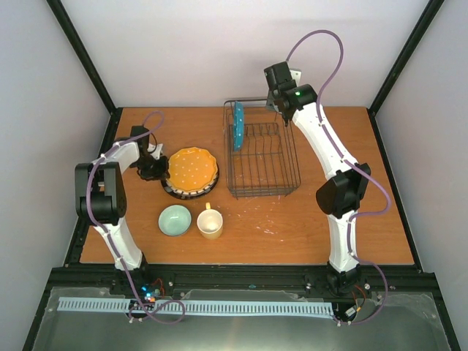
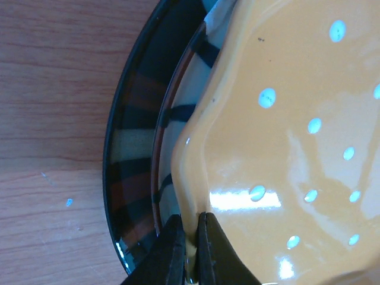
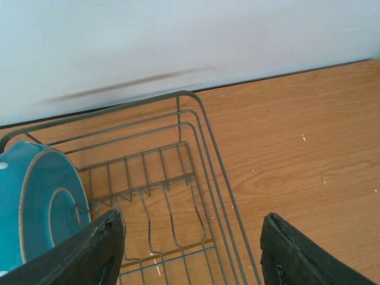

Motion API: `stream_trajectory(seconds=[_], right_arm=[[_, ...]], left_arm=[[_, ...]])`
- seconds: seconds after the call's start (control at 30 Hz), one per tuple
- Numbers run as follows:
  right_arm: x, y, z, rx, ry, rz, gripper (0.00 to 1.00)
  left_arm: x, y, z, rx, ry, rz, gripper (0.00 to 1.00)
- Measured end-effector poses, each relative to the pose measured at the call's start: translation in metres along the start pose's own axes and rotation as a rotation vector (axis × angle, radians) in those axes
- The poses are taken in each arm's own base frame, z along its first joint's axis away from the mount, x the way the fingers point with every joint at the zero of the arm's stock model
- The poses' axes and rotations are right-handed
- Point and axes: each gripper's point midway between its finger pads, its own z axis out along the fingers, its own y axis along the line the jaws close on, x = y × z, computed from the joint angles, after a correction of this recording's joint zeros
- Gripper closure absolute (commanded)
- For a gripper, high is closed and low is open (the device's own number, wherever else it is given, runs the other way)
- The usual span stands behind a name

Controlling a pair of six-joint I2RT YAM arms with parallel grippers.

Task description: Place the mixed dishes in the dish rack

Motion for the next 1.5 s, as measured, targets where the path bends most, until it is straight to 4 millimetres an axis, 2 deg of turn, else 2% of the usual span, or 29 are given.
stream_trajectory(seconds=[0.23,0.4,0.57,0.7,0.83,0.97,1.07,1.2,1.33,1.5], right_arm=[[0.0,0.004,0.0,-0.019,0.003,-0.006,0.37],[-0.005,0.017,-0.002,-0.092,-0.012,-0.012,0.37],[-0.008,0.044,-0.011,-0.271,-0.019,-0.023,0.35],[-0.013,0.078,-0.029,-0.512,-0.015,-0.03,0.35],[-0.017,0.108,-0.051,-0.769,0.008,-0.04,0.31],[-0.017,0.137,-0.071,-0.993,0.053,-0.074,0.31],[-0.014,0.156,-0.072,-1.097,0.081,-0.11,0.32],[0.011,0.166,-0.068,-1.169,0.184,-0.126,0.32],[0.024,0.17,-0.077,-1.227,0.247,-0.134,0.32],[0.037,0.176,-0.087,-1.294,0.304,-0.141,0.32]], left_arm=[[-0.001,-0.003,-0.002,0.007,-0.008,0.005,0.99],[-0.009,-0.007,-0.018,0.0,-0.049,0.023,0.99],[-0.023,-0.01,-0.034,-0.02,-0.095,0.043,0.99],[-0.033,-0.015,-0.049,-0.017,-0.142,0.061,0.99],[-0.046,-0.026,-0.073,-0.002,-0.187,0.092,0.99],[-0.069,-0.046,-0.106,0.042,-0.27,0.139,0.99],[-0.085,-0.065,-0.138,0.095,-0.354,0.181,0.99],[-0.09,-0.088,-0.174,0.161,-0.434,0.226,0.99],[-0.089,-0.103,-0.202,0.205,-0.493,0.262,0.99],[-0.083,-0.11,-0.216,0.223,-0.516,0.277,0.99]])
